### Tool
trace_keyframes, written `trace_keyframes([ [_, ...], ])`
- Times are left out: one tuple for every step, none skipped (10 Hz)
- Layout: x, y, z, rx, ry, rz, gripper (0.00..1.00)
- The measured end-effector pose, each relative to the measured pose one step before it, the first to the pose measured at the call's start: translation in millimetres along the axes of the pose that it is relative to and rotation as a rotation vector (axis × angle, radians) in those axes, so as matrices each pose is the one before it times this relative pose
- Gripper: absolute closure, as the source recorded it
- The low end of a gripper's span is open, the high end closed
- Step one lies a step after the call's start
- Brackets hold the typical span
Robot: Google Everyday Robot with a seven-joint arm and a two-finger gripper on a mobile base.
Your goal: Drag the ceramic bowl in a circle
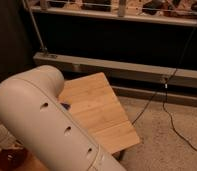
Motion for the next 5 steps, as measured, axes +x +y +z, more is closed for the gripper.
trace_keyframes([
  [7.06,8.96,3.36,-0.00416,0.01298,-0.02803,1.0],
  [11.39,8.89,6.84,-0.01538,0.02049,-0.018,1.0],
  [5.86,3.71,3.39,-0.01277,0.01028,-0.00235,1.0],
  [10.21,3.61,5.95,-0.02071,0.01329,0.00561,1.0],
  [15.81,1.17,10.07,-0.02544,0.01888,0.02017,1.0],
])
